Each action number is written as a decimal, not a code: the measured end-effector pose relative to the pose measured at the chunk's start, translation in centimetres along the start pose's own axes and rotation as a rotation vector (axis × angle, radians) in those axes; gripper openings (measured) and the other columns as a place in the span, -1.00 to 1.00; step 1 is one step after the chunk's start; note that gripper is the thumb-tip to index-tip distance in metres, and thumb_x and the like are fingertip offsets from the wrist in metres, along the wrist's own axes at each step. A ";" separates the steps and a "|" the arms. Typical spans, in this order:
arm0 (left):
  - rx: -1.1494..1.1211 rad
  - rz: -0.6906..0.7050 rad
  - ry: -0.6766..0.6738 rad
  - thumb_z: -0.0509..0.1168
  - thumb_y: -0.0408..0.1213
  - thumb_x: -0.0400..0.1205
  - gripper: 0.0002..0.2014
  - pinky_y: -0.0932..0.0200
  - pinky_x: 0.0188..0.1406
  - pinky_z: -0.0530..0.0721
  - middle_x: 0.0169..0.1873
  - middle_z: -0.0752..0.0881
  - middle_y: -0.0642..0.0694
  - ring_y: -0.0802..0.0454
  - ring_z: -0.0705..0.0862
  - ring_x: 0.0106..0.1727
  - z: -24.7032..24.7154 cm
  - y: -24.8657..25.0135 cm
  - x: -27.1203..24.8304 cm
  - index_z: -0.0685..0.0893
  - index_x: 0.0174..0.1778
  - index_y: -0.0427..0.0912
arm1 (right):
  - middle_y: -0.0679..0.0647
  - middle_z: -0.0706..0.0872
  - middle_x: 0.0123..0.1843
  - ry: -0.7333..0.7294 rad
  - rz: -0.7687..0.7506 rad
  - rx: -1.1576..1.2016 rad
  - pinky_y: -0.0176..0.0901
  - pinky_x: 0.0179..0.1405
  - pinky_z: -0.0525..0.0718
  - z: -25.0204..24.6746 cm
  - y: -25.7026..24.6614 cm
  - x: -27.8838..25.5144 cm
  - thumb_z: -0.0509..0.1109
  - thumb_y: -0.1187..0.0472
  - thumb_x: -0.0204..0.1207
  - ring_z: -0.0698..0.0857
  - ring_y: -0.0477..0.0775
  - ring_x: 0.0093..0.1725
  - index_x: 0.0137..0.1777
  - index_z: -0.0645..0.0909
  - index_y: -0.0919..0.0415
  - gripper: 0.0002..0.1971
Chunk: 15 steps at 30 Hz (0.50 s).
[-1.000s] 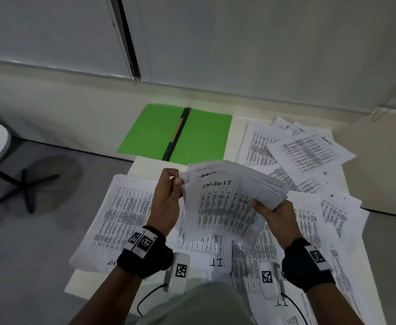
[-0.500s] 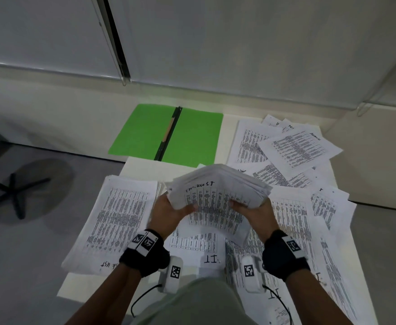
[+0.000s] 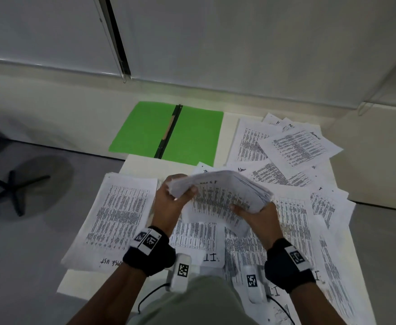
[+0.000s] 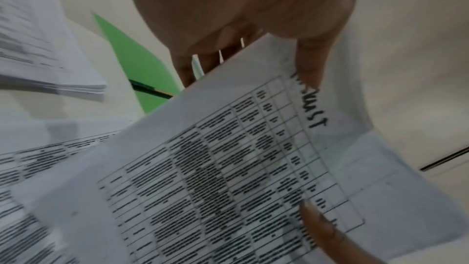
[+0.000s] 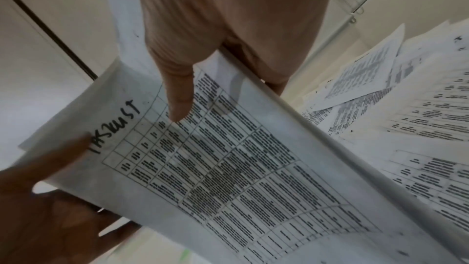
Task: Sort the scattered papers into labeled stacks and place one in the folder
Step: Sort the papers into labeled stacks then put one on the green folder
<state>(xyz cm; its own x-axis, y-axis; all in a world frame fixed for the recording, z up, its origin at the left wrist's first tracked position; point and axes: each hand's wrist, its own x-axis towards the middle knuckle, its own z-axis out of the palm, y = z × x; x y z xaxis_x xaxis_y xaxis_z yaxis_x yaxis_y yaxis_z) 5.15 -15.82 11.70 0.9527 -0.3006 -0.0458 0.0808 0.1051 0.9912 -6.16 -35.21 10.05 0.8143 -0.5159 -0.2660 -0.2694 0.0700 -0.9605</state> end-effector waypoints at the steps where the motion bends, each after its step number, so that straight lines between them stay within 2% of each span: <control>1: -0.011 0.012 -0.012 0.59 0.06 0.27 -0.51 0.19 -0.08 0.73 -0.10 0.81 -0.07 -0.01 0.78 -0.02 0.1 0.3 0.0 0.70 0.03 -0.09 | 0.07 0.82 0.10 0.000 0.024 0.023 0.21 0.17 0.73 -0.2 0.3 0.2 0.74 0.01 0.14 0.82 0.05 0.05 0.29 0.60 0.19 -0.29; 3: -0.029 0.051 -0.039 0.51 0.25 0.27 -0.52 0.17 -0.08 0.72 -0.18 0.79 -0.02 0.01 0.77 -0.07 0.6 1.5 0.2 0.72 -0.07 -0.03 | 0.04 0.78 0.20 0.012 0.056 0.065 0.15 0.20 0.71 -0.4 0.7 0.6 0.77 -0.03 0.08 0.80 0.03 0.12 0.39 0.51 0.12 -0.15; 5: -0.040 0.073 -0.018 0.46 0.30 0.31 -0.46 0.06 -0.11 0.70 -0.30 0.73 -0.05 -0.02 0.72 -0.16 1.3 2.4 0.7 0.70 -0.17 -0.15 | 0.05 0.77 0.21 0.026 0.065 0.061 0.18 0.20 0.71 -0.6 0.9 1.0 0.78 -0.10 0.01 0.78 0.08 0.13 0.37 0.51 0.07 -0.10; 7: -0.034 0.059 0.050 0.47 0.24 0.34 -0.45 -0.19 -0.05 0.69 -0.32 0.68 -0.19 -0.12 0.69 -0.21 2.1 2.8 1.3 0.68 -0.23 -0.27 | 0.06 0.78 0.18 0.034 0.062 0.058 0.23 0.22 0.70 -0.5 1.0 1.2 0.79 -0.12 -0.02 0.78 0.11 0.14 0.35 0.53 0.09 -0.09; 9: -0.044 0.005 0.124 0.50 0.14 0.33 -0.56 -0.29 -0.02 0.71 -0.32 0.72 -0.22 -0.17 0.72 -0.21 2.5 2.9 1.9 0.73 -0.26 -0.23 | 0.04 0.76 0.22 0.048 0.081 0.054 0.26 0.29 0.65 -0.4 1.3 1.3 0.79 -0.16 -0.05 0.75 0.11 0.19 0.38 0.51 0.07 -0.05; 12: -0.058 -0.016 0.152 0.47 0.06 0.33 -0.74 -0.21 -0.12 0.70 -0.36 0.71 -0.19 -0.14 0.69 -0.26 2.6 2.7 2.4 0.73 -0.37 -0.08 | 0.03 0.73 0.27 0.062 0.105 0.031 0.31 0.34 0.60 -0.4 2.0 1.5 0.78 -0.21 -0.06 0.72 0.11 0.25 0.39 0.50 0.05 -0.02; 15: -0.066 0.007 0.122 0.41 0.02 0.36 -0.77 -0.04 -0.20 0.57 -0.43 0.61 -0.16 -0.07 0.58 -0.31 2.7 2.6 2.5 0.65 -0.42 -0.07 | 0.04 0.73 0.28 0.049 0.111 0.036 0.30 0.33 0.61 -0.4 2.4 1.6 0.77 -0.22 -0.03 0.72 0.10 0.26 0.39 0.50 0.04 -0.04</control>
<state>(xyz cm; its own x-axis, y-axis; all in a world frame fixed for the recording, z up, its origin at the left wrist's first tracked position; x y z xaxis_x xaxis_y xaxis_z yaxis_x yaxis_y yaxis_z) 6.96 -18.81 14.54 0.9814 -0.1829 -0.0577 0.0894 0.1702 0.9813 -5.65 -36.21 7.38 0.7543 -0.5442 -0.3672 -0.3371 0.1589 -0.9280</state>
